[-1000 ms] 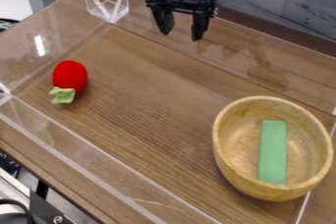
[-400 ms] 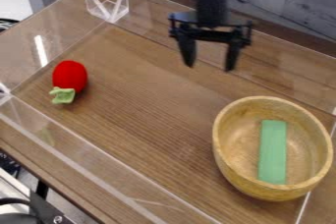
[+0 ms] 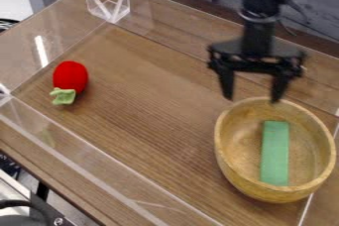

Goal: Put the green stick in the brown bowl

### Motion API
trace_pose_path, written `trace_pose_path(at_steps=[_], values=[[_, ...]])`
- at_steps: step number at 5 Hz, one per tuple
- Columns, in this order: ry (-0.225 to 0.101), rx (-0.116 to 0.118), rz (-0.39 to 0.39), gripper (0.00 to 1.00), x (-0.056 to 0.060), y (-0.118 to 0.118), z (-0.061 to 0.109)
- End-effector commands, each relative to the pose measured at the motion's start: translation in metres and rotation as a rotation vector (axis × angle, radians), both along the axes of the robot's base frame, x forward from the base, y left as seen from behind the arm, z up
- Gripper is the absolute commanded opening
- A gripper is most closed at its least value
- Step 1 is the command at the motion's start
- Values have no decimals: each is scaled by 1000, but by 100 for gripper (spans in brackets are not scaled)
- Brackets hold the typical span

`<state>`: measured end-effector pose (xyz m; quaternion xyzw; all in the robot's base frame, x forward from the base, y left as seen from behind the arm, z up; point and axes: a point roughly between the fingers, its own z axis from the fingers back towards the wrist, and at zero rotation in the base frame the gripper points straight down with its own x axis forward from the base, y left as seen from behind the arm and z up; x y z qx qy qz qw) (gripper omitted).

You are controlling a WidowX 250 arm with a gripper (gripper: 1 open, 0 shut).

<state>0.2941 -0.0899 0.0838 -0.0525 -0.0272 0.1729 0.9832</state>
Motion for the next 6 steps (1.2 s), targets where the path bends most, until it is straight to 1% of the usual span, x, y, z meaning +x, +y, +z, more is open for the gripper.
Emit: trace_pose_path(at_steps=[1,2,3,4,5,6], values=[[-66,-30,6,100,-18,-19,5],[-91,-51,11,100,-33,-28,-5],[-125,-65,83,100,-20,-38,0],[-147,-64,128,100,-7,-43,1],[-154,-58,158,100,-4,-46,-6],[-171,-52,167,100,-5,-49,-7]])
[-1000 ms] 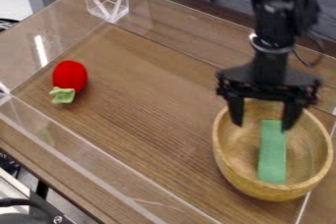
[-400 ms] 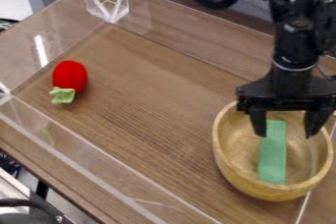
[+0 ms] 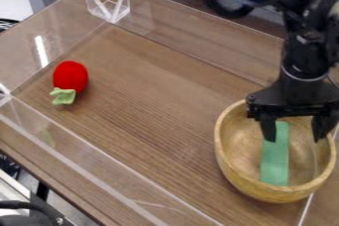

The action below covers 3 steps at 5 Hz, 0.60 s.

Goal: Put the green stick in the brown bowl

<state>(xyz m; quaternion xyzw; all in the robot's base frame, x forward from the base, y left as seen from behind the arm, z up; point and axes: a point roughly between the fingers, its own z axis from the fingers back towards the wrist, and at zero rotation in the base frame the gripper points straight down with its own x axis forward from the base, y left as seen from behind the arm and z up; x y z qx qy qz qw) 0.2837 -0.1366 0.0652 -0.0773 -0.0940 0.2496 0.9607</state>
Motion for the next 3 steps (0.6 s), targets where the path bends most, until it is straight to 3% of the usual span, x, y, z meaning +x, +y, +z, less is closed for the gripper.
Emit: trace_pose_path(at_steps=[1,2,3], values=[[-52,-5,-80,100,6,-10,2],[-66,-3,-145,100,6,-15,-1],[-70,7,-170,100,0,-16,10]])
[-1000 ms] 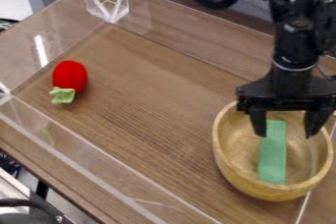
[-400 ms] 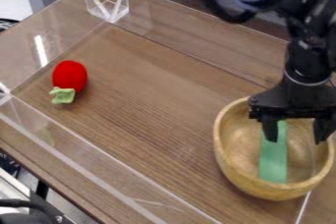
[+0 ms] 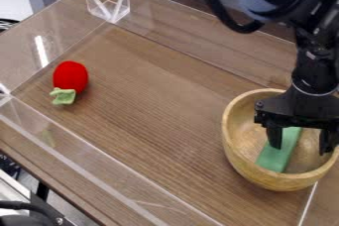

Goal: Put the green stick in the brown bowl

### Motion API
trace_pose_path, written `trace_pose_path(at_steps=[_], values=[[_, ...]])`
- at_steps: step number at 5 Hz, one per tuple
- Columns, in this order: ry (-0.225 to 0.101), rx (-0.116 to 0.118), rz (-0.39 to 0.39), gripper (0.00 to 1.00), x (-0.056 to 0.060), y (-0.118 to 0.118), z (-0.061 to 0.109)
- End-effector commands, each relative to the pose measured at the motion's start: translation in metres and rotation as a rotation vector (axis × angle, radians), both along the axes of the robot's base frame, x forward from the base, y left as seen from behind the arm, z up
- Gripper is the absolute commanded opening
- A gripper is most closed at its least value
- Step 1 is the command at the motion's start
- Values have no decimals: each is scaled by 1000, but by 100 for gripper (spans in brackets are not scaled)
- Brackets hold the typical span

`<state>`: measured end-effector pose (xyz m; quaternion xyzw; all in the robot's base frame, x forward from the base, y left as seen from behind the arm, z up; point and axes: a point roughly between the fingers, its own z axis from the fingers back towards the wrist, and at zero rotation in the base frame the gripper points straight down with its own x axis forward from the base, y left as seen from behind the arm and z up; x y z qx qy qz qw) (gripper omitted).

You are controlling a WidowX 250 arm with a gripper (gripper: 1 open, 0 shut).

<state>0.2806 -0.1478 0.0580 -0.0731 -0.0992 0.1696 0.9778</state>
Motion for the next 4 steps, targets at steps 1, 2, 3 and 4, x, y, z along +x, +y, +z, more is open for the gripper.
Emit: trace_pose_path(at_steps=[1,2,3,4], values=[[-55,-18,-32,100,-3,-7,29],[-60,-17,-95,100,-7,1,29],[-65,-17,-155,0,-9,10,29],[-68,-13,-133,100,-9,13,31]])
